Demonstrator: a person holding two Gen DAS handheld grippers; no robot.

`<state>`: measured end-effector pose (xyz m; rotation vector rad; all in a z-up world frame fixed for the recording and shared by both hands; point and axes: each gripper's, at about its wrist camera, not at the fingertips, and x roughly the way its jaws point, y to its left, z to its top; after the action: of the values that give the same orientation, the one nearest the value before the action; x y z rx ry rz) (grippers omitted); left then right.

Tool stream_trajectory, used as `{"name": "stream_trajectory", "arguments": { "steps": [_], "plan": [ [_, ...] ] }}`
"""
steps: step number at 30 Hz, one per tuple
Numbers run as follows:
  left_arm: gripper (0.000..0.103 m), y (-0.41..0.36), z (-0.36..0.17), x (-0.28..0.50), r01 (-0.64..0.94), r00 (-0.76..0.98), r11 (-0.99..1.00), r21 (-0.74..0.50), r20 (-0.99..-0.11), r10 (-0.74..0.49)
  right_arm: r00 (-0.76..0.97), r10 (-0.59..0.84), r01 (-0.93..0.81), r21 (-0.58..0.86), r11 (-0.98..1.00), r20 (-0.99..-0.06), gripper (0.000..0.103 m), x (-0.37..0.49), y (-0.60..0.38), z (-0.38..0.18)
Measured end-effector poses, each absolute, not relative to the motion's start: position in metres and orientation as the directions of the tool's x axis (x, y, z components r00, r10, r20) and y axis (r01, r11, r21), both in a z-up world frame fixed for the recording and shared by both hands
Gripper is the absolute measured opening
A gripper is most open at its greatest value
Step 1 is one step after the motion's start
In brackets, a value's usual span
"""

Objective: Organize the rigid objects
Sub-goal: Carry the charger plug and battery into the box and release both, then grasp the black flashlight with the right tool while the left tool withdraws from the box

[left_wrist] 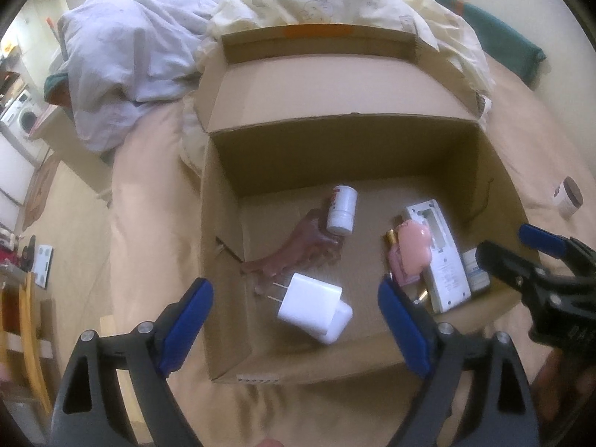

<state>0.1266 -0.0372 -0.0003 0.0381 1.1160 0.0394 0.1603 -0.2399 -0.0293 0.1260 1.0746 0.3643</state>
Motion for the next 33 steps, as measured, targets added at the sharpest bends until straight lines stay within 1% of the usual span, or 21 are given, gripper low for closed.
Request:
{"name": "stream_trajectory", "arguments": {
  "steps": [5,10,17,20,25,27,30,33],
  "plan": [
    [0.089,-0.033,0.012,0.118,-0.034,0.436,0.999,0.013,-0.9,0.027,0.422,0.349,-0.227,0.275,0.934,-0.837,0.103,0.16,-0.24,-0.029],
    [0.089,-0.033,0.026,0.102,-0.024,0.444,0.999,0.034,-0.895,0.041,0.427,0.384,-0.208,0.325,0.923,-0.819,0.103,0.157,-0.248,-0.025],
    [0.089,-0.026,0.037,0.078,-0.021,0.447,0.998,0.051,-0.893,0.055,0.447,0.381,-0.214,0.316,0.924,-0.809,0.103,0.142,-0.257,-0.012],
    [0.089,-0.022,0.035,0.065,-0.032,0.438,0.999,0.039,-0.898,0.049,0.453,0.38,-0.192,0.328,0.925,-0.807,0.103,0.137,-0.267,-0.008],
    [0.089,-0.012,0.023,0.049,-0.073,0.412,0.997,0.0,-0.911,0.03,0.439,0.407,-0.126,0.393,0.911,-0.801,0.103,0.124,-0.286,-0.011],
    [0.089,-0.007,0.015,0.042,-0.09,0.405,0.996,-0.024,-0.914,0.014,0.42,0.417,-0.107,0.413,0.905,-0.806,0.103,0.118,-0.292,-0.015],
    [0.089,0.003,0.004,0.038,-0.147,0.369,0.989,-0.026,-0.929,0.03,0.397,0.422,-0.082,0.427,0.901,-0.815,0.103,0.109,-0.297,-0.021],
    [0.089,0.01,0.005,0.038,-0.172,0.377,0.983,-0.057,-0.926,0.012,0.344,0.446,-0.087,0.445,0.891,-0.826,0.103,0.102,-0.292,-0.029]
  ]
}}
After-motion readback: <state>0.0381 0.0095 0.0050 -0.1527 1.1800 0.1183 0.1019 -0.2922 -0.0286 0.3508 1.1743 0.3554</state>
